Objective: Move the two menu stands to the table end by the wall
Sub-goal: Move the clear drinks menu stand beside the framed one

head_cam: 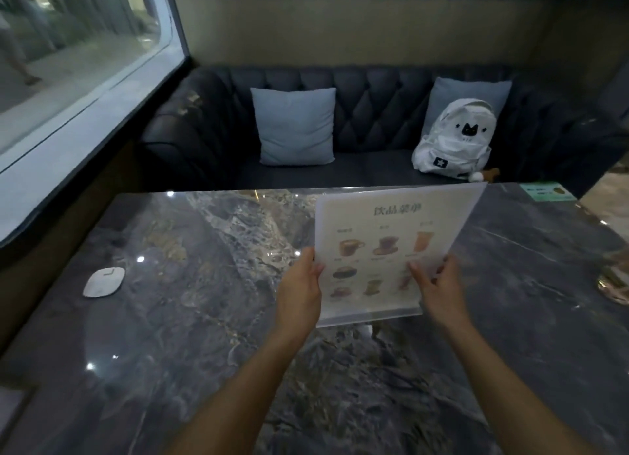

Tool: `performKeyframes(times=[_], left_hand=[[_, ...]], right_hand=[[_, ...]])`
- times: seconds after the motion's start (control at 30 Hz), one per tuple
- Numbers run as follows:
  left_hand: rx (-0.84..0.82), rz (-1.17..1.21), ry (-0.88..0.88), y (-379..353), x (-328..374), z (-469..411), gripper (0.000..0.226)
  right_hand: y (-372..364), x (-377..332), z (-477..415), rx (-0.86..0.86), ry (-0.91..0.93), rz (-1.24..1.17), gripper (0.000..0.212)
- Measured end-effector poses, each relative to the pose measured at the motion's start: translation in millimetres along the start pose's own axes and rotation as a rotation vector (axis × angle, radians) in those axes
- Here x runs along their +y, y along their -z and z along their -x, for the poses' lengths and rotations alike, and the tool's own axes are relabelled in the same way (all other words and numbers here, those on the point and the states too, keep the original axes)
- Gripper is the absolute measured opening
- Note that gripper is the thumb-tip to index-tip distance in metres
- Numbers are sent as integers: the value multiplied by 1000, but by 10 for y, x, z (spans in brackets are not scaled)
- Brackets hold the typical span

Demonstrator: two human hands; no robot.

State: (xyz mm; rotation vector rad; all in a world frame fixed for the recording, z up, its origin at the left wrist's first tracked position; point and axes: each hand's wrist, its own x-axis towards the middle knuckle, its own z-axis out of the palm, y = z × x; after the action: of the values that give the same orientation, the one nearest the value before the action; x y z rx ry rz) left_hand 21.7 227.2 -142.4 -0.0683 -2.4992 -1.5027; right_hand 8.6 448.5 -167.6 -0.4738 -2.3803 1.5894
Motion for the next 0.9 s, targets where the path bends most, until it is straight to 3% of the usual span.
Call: performKeyframes(times=[0.3, 0.57, 0.73, 0.9], left_hand=[[184, -76, 68, 927, -265, -33, 11], [361, -77, 197, 1950, -734, -1, 10], [483, -117, 247, 2583, -1107, 122, 13], [565, -157, 355, 3076, -1440, 206, 18]], right_hand=[[-935, -519, 54, -177, 106, -37, 50], [-2157, -1088, 318, -355, 196, -128, 42], [-2934, -1337, 531, -501, 200, -52, 46], [-3605, -1539, 776, -551, 254, -113, 39]])
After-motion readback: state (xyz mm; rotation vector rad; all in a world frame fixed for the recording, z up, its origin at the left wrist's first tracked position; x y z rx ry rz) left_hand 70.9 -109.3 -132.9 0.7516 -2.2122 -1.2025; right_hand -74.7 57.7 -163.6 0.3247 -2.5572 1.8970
